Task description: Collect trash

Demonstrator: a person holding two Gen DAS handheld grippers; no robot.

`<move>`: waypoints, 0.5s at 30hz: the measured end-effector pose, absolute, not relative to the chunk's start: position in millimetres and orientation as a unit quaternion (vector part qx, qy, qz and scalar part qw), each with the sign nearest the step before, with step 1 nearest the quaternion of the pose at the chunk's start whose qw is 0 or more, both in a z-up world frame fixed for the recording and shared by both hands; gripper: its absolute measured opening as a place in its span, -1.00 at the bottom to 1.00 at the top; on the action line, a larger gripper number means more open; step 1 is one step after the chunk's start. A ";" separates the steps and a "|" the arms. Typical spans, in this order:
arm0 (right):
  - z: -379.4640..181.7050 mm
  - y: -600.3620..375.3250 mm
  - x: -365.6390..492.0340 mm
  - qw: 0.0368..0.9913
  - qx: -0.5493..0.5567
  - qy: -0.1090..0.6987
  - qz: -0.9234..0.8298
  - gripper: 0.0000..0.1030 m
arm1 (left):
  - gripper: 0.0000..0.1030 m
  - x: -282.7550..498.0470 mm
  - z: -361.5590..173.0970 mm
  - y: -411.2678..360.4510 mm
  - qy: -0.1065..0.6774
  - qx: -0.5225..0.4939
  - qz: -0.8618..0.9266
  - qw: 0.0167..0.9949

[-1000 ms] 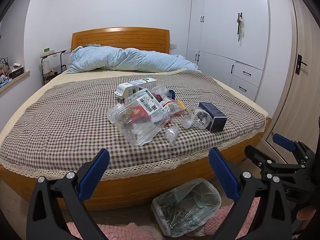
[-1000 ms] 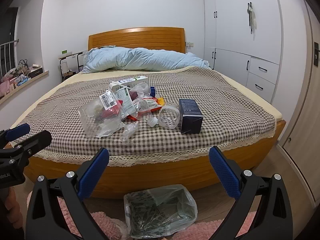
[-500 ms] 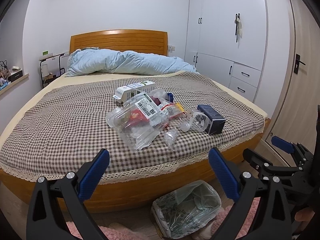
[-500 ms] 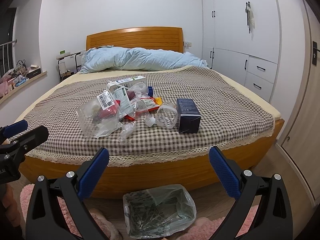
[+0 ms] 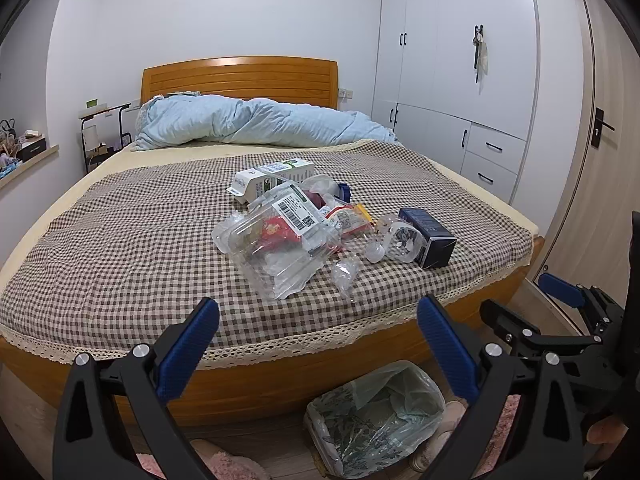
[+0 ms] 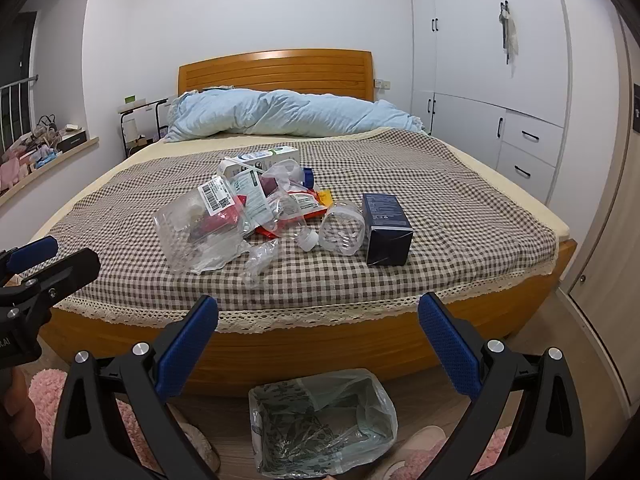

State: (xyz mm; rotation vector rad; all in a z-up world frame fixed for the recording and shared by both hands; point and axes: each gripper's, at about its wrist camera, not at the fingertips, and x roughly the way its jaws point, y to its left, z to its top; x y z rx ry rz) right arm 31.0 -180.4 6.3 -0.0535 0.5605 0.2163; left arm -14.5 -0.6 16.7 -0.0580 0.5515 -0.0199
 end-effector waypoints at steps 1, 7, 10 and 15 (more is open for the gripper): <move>6.5 -180.4 31.3 0.955 -0.027 0.276 0.106 0.87 | 0.86 -14.3 16.8 -1.0 0.272 -0.028 -0.010 0.962; 7.2 -181.4 32.8 0.956 -0.025 0.273 0.105 0.87 | 0.86 -12.9 16.7 -1.3 0.271 -0.027 -0.012 0.962; 7.1 -180.7 33.0 0.956 -0.025 0.273 0.105 0.87 | 0.86 -12.7 17.0 -0.4 0.270 -0.030 -0.011 0.962; 7.4 -180.7 33.2 0.956 -0.026 0.273 0.104 0.87 | 0.86 -13.1 16.6 0.3 0.270 -0.031 -0.013 0.962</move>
